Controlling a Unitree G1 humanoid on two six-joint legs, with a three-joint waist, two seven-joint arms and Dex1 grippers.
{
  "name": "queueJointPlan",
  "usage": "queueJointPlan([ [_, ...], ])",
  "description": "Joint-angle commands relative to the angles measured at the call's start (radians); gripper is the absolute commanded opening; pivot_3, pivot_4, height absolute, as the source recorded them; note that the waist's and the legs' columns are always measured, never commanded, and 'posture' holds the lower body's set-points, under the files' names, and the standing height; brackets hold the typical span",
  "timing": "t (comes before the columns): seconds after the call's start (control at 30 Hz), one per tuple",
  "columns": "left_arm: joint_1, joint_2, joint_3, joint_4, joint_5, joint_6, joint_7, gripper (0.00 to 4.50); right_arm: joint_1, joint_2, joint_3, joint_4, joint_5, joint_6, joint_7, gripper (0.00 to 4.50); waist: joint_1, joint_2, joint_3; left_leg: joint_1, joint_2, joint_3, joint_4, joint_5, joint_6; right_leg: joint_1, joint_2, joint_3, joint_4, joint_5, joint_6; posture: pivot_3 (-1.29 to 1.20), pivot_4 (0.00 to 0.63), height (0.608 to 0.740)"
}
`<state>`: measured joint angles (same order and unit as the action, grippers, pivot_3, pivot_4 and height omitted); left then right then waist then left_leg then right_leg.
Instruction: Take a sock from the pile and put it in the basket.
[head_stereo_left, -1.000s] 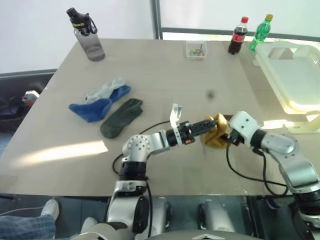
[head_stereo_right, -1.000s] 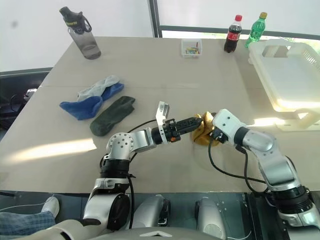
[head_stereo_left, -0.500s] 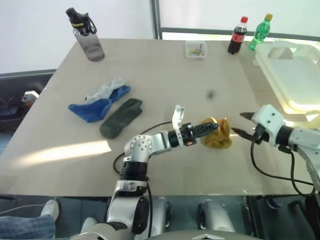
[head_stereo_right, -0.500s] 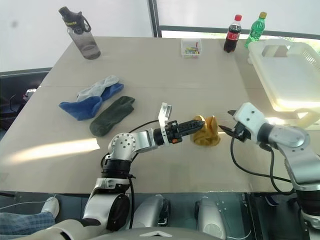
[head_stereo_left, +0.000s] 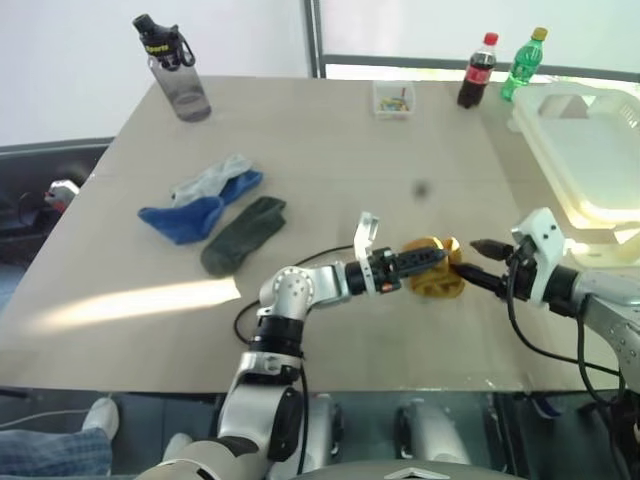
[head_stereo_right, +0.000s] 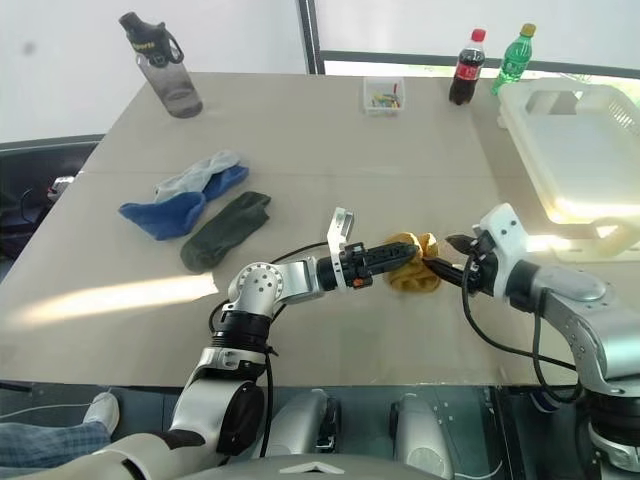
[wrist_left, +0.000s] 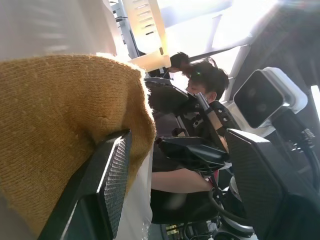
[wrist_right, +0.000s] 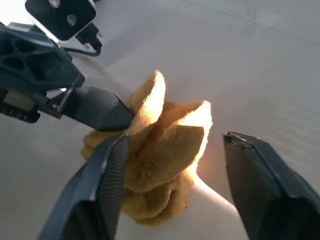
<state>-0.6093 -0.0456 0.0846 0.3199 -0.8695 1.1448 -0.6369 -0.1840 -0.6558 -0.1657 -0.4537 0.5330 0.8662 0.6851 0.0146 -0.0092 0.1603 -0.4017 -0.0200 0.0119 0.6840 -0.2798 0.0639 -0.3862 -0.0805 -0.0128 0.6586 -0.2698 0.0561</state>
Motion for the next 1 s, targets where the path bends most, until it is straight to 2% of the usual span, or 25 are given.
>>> queueJointPlan([
  [0.03,-0.008,-0.008,-0.008,-0.018,-0.004,-0.003,-0.022,3.23,-0.038,0.033,0.016,-0.017,0.01,0.026,-0.062,4.45,0.0,0.0,0.0,0.0,0.0,0.0,0.0,0.0,0.0,0.0,0.0,0.0,0.0,0.0,0.0,0.0,0.15,0.74],
  [0.23,0.009,-0.002,-0.029,-0.051,-0.001,0.001,-0.035,3.23,-0.07,0.086,0.07,-0.011,0.0,0.061,-0.13,4.45,-0.001,0.0,0.0,0.0,0.0,0.0,0.0,0.0,0.0,-0.001,0.0,0.0,0.0,0.0,0.0,0.0,0.15,0.74],
  [0.57,0.058,0.042,-0.098,-0.149,0.006,0.006,-0.077,3.23,-0.125,0.151,0.063,0.081,-0.016,0.162,-0.26,4.45,-0.001,0.0,0.0,0.0,0.0,0.0,0.0,0.0,0.0,-0.001,0.0,0.0,0.0,0.0,0.0,0.0,0.15,0.74],
  [0.83,0.078,0.077,-0.11,-0.226,-0.012,-0.005,-0.108,3.23,-0.088,0.088,0.109,0.07,-0.028,0.218,-0.243,4.45,-0.001,0.0,0.0,-0.001,0.0,0.0,-0.001,0.0,0.0,-0.001,0.0,0.0,0.0,0.0,0.0,0.0,0.15,0.74],
  [1.0,0.104,0.183,-0.132,-0.385,0.017,-0.067,-0.161,3.23,-0.065,0.061,0.144,0.055,-0.043,0.19,-0.226,4.45,-0.003,0.001,0.0,0.0,0.0,0.0,-0.001,0.0,0.0,-0.001,0.0,0.0,0.0,0.0,0.0,0.0,0.15,0.74],
])
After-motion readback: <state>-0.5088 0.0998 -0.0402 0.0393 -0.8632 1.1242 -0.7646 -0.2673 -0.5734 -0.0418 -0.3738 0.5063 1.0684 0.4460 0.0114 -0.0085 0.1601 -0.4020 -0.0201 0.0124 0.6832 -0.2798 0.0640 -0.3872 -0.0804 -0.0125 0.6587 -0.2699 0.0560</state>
